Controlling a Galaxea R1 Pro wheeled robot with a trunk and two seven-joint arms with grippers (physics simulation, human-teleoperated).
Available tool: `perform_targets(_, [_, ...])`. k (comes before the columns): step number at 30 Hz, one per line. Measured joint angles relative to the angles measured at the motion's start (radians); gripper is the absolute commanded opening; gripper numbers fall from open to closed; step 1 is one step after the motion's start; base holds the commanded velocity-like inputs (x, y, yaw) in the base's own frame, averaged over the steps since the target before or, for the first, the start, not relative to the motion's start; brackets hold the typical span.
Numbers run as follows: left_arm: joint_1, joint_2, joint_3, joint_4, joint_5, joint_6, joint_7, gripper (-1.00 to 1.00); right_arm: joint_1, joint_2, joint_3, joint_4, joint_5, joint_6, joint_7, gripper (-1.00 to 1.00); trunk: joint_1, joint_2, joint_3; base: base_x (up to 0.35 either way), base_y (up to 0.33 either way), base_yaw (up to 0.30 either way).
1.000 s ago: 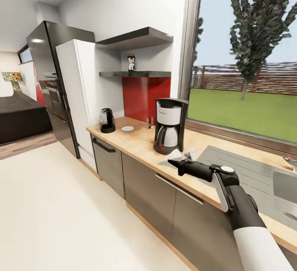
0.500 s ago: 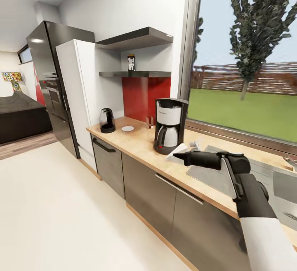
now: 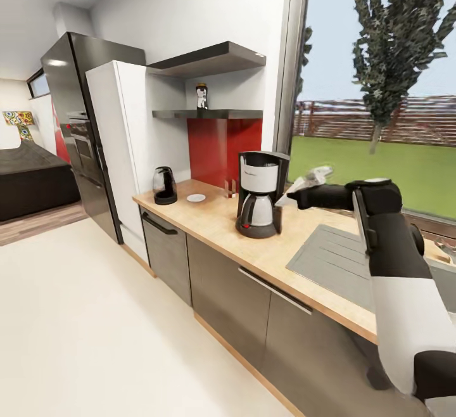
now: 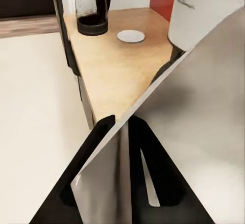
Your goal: Set up a coffee station on the kitchen countertop: keep the coffee maker on the countertop, move the bottle of coffee from the kitchen shelf to the counter next to the coffee maker, place a paper coffee filter on top of the coffee maker, put the saucer next to the coffee maker with the coffee cup on the saucer, and place the electric kettle next to the coffee maker.
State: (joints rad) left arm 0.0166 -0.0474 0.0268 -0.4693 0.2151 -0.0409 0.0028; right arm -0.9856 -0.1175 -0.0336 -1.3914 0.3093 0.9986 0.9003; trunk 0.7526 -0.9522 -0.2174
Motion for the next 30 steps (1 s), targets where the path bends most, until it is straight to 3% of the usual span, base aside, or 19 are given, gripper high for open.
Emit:
perform_targets(4, [0.000, 0.000, 0.001, 0.000, 0.000, 0.000, 0.000, 1.00, -0.139, -0.001, 0.002, 0.071, 0.024, 0.002, 0.000, -1.00, 0.000, 0.000, 0.000, 0.000, 0.000, 0.000])
perform_targets(6, [0.000, 0.000, 0.001, 0.000, 0.000, 0.000, 0.000, 1.00, -0.281, -0.001, 0.002, 0.212, 0.029, 0.003, 0.000, -1.00, 0.000, 0.000, 0.000, 0.000, 0.000, 0.000])
perform_targets(8, [0.000, 0.000, 0.000, 0.000, 0.000, 0.000, 0.000, 1.00, -0.376, 0.000, 0.004, 0.335, 0.045, 0.002, 0.000, -1.00, 0.000, 0.000, 0.000, 0.000, 0.000, 0.000])
perform_targets(9, [0.000, 0.000, 0.001, 0.000, 0.000, 0.000, 0.000, 1.00, -0.464, 0.005, 0.005, 0.477, 0.088, 0.001, -0.003, -1.00, 0.000, 0.000, 0.000, 0.000, 0.000, 0.000])
perform_targets(10, [0.000, 0.000, 0.001, 0.000, 0.000, 0.000, 0.000, 1.00, -0.498, 0.009, 0.006, 0.536, 0.107, 0.002, -0.003, -1.00, 0.000, 0.000, 0.000, 0.000, 0.000, 0.000])
perform_targets(11, [0.000, 0.000, 0.001, 0.000, 0.000, 0.000, 0.000, 1.00, -0.631, 0.048, 0.006, 0.767, 0.224, 0.002, -0.007, -1.00, 0.000, 0.000, 0.000, 0.000, 0.000, 0.000])
perform_targets(12, [0.000, 0.000, 0.001, 0.000, 0.000, 0.000, 0.000, 1.00, -0.704, 0.069, 0.006, 0.878, 0.285, 0.002, -0.018, -1.00, 0.000, 0.000, 0.000, 0.000, 0.000, 0.000])
perform_targets(14, [0.000, 0.000, 0.001, 0.000, 0.000, 0.000, 0.000, 1.00, -0.738, 0.089, 0.006, 0.919, 0.313, 0.003, -0.037, -1.00, 0.000, 0.000, 0.000, 0.033, 0.000, 0.000])
perform_targets(19, [0.000, -0.001, 0.001, 0.000, 0.000, 0.001, 0.000, 1.00, -0.762, 0.122, 0.006, 0.956, 0.330, 0.004, -0.061, -1.00, 0.000, 0.000, 0.000, 0.216, 0.036, 0.000])
perform_targets(30, [0.000, 0.000, 0.002, 0.000, -0.001, 0.002, 0.000, 1.00, -0.767, 0.143, 0.005, 0.963, 0.334, 0.003, -0.064, -1.00, -0.001, 0.000, 0.000, 0.293, 0.146, 0.000])
